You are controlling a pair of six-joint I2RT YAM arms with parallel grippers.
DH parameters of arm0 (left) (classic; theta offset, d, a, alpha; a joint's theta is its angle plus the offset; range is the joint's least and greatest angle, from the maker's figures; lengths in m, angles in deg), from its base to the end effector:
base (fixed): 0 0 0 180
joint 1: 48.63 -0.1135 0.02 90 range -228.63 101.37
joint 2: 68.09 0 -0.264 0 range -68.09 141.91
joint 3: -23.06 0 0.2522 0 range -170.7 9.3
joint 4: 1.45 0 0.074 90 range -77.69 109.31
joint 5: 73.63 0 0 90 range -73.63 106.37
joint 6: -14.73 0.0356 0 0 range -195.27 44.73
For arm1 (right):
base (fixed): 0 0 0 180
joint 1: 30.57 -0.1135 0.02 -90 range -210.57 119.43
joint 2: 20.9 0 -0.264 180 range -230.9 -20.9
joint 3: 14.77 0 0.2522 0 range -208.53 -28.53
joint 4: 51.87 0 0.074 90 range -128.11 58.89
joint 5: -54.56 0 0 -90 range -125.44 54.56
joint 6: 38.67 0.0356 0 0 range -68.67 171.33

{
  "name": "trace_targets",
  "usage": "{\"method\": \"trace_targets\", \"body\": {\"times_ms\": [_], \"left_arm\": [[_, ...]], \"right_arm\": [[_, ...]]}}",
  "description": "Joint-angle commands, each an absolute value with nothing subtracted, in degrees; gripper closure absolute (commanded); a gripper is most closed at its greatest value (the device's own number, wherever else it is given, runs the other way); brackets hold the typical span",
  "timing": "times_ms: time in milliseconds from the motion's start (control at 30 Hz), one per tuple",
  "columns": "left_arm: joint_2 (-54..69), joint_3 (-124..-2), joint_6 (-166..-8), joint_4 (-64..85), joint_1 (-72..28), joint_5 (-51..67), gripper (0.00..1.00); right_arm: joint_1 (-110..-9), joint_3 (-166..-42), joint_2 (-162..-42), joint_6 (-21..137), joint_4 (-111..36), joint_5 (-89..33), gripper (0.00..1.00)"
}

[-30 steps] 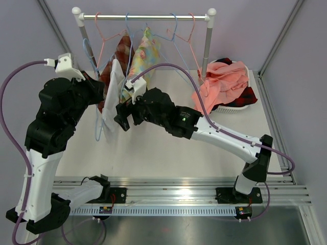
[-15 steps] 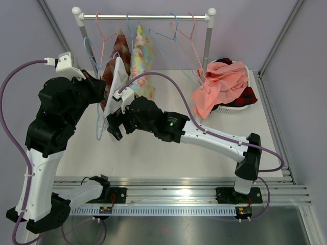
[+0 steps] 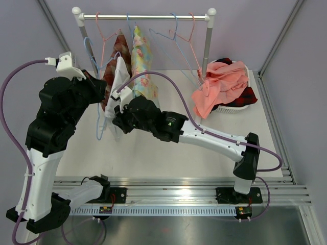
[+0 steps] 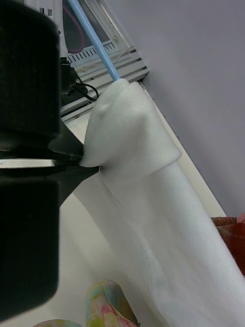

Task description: Remove the skirt from the hanger

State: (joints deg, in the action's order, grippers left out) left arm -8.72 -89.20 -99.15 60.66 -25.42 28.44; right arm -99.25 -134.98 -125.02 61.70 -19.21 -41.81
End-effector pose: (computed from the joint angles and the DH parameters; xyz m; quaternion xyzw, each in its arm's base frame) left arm 0.1363 -0.0503 0.5244 -0.0726 0.7570 -0.1840 0.6227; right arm 0.1606 0.4006 0.4082 -0.3609 0.7152 0.3455 0.4888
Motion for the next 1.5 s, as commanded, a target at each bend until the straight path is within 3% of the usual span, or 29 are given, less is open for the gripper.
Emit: {"method": "trace_targets", "body": {"times_ms": [0,367,500,700,1100,1233,1467], "left_arm": [[-8.9,-90.8,-97.5,55.8,-25.2,29.1,1.0],[-3.8,-95.4,-91.9,55.6,-25.2,34.6,1.0],[-2.2,-96.8,-91.0,55.1,-25.2,34.8,1.0],[0.1,-99.4,-89.8,55.1,-25.2,34.8,1.0],[4.0,-104.4,-86.7,55.1,-25.2,36.1,1.0],[5.9,-107.0,-86.8,56.1,-25.3,35.4,1.0],[9.2,-112.4,-84.8,56.5,-26.4,37.0,1.0]], "right_arm": [[-99.6,-133.6,-121.8,62.0,-20.8,-42.5,1.0],[-99.7,-125.3,-113.4,66.5,-21.3,-40.8,0.94],[-100.6,-124.8,-113.1,66.7,-20.8,-40.0,0.95],[-101.4,-124.5,-113.3,67.4,-20.6,-38.9,0.87],[-102.1,-123.5,-112.7,68.7,-21.1,-37.6,0.81],[-102.1,-122.4,-112.0,69.2,-22.1,-37.6,1.0],[-104.7,-121.4,-109.1,68.8,-19.3,-38.2,1.0]]}}
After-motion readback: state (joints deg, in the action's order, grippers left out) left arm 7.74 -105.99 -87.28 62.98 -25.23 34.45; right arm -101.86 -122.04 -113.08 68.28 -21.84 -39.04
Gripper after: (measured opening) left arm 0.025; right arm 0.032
